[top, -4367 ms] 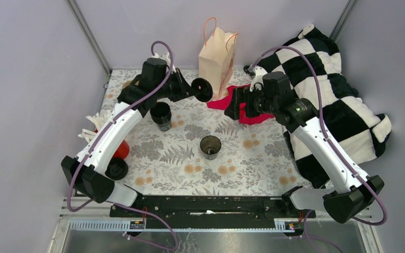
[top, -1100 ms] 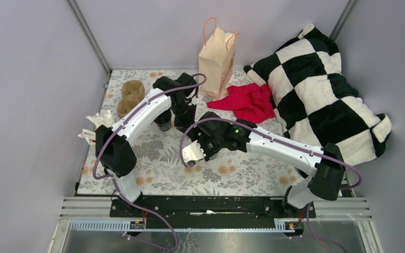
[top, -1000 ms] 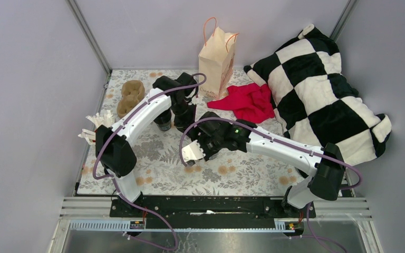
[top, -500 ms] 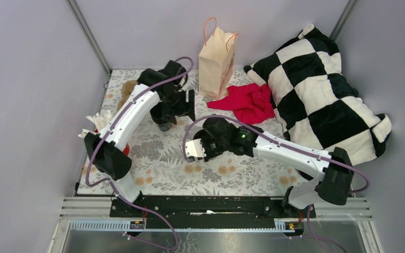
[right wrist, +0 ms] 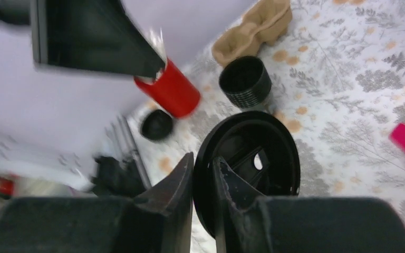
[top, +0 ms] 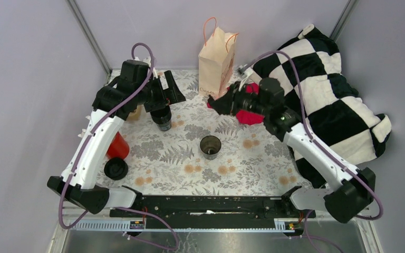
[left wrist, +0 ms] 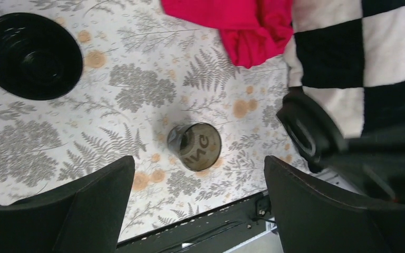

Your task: Pack the takeout coffee

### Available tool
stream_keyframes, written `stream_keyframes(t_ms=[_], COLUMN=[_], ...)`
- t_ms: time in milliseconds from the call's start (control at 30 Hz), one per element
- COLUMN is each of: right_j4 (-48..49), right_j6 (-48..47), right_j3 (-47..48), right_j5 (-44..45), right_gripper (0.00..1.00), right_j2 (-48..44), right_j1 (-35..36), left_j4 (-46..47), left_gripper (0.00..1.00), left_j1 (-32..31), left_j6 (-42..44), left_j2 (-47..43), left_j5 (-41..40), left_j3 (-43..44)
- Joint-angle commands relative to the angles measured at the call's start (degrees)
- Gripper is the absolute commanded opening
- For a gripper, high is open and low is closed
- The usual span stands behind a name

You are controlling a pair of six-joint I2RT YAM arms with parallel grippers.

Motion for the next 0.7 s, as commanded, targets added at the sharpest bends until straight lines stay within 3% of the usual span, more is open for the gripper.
stream_keyframes(t_ms=[0, 67, 167, 233, 333, 400, 533, 667], right_j4=[25.1, 42.8, 70.5, 77.5, 77.6, 72.3, 66.3, 62.7], right_j6=[44.2, 61.2, 85.6, 94.0, 96.0, 92.7, 89.9, 88.6], right_j3=[-4.1, -7.1, -10.9, -12.2, -14.3, -14.2, -15.9, -16.5], right_j5=[-21.5, -28.5, -28.3, -26.8, -24.4, -24.7, -24.1, -23.7], right_gripper=[0.0, 0.0, 0.0, 0.0, 0.0, 0.0, 0.0, 0.0], right_j2=[5.8, 10.6, 17.8, 21.0, 21.4, 20.3, 19.0, 17.7], right_j1=[-11.7, -15.4, -17.6, -17.6, -17.7, -17.7, -17.7, -17.6], left_j4=[9.8, 11.0, 13.8, 16.5, 18.9, 19.0, 19.6, 18.1], left_gripper=[0.97, 0.99, 0.99, 0.99, 0.99, 0.99, 0.99, 0.99], left_j1=[0.0, -0.1, -0.1, -0.5, -2.4, -5.2, -10.5, -14.4], left_j6=[-1.1, -0.9, -0.4, 0.2, 1.0, 0.6, -3.3, -1.9], left_j2=[-1.0, -0.7, -1.4, -2.2, -2.6, -1.5, 1.9, 5.3], left_j5=[6.5, 9.8, 14.2, 16.2, 16.6, 15.5, 11.3, 6.3], left_j3=[-2.6, -3.3, -4.8, -5.7, -6.4, -5.9, -5.5, -1.7])
